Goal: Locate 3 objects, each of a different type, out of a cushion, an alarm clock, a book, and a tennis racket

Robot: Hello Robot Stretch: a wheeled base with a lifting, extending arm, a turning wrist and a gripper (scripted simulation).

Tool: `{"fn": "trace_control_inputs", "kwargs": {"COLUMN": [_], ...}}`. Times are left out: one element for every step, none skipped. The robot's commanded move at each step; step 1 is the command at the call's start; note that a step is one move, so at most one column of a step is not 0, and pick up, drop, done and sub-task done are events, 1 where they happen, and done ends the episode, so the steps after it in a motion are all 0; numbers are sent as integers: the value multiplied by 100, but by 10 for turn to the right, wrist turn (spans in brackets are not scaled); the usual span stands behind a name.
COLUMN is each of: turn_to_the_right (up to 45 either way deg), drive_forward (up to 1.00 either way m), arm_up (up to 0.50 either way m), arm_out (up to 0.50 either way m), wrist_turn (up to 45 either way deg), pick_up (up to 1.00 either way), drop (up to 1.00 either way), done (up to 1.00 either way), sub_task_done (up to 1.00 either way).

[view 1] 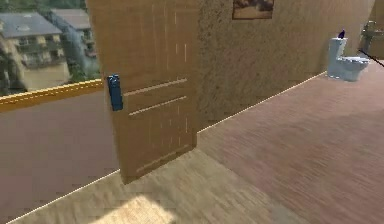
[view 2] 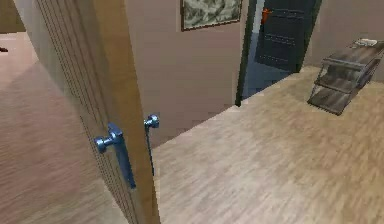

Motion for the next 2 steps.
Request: {"fn": "trace_control_inputs", "kwargs": {"turn_to_the_right": [0,450], "drive_forward": [40,0], "arm_up": [0,0], "arm_out": [0,0], "wrist_turn": [0,0], "pick_up": [0,0], "drop": [0,0], "done": [0,0], "sub_task_done": [0,0]}}
